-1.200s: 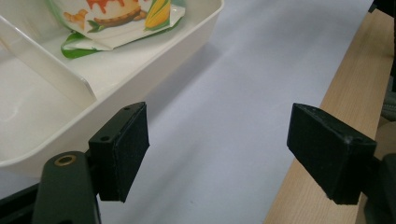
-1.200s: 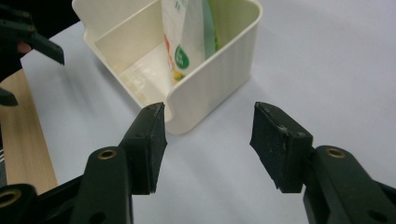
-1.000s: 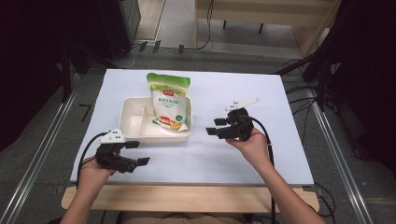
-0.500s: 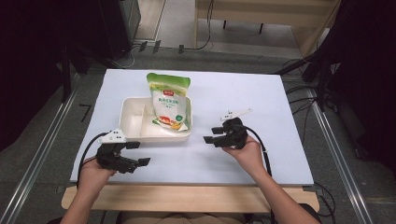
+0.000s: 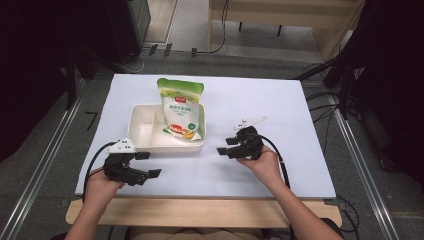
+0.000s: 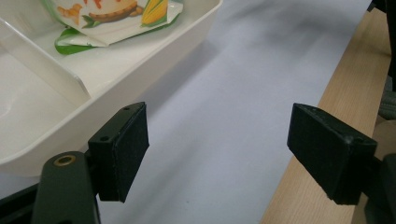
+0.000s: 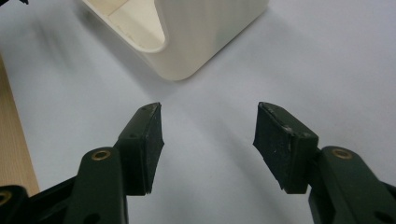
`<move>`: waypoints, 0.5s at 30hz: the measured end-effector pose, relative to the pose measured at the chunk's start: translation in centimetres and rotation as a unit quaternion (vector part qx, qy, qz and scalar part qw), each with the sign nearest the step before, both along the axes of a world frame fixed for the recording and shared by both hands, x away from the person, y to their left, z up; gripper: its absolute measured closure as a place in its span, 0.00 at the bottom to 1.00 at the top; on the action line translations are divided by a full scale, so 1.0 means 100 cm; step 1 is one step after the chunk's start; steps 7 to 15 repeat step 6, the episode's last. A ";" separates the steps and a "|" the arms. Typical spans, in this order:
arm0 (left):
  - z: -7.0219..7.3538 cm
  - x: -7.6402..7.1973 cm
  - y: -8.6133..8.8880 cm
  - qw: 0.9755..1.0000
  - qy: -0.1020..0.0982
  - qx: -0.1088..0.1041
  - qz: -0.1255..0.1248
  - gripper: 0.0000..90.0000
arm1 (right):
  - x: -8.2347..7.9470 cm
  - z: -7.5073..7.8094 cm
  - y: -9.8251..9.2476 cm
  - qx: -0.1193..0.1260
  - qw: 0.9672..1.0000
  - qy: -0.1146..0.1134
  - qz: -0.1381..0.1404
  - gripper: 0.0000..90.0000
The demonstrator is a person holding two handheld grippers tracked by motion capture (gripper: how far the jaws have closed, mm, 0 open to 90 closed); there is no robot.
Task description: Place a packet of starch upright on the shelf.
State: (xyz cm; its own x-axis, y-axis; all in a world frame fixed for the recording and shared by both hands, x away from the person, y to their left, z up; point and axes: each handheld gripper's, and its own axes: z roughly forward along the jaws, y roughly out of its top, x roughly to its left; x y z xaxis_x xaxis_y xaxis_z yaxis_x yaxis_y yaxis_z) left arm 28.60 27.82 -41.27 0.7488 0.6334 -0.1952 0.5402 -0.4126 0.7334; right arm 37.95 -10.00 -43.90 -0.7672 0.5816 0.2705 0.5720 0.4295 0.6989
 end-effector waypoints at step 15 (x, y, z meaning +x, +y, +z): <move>-0.001 0.000 -0.001 1.000 0.001 0.003 -0.003 0.24 | 0.001 -0.001 0.000 -0.002 1.000 0.003 0.000 0.47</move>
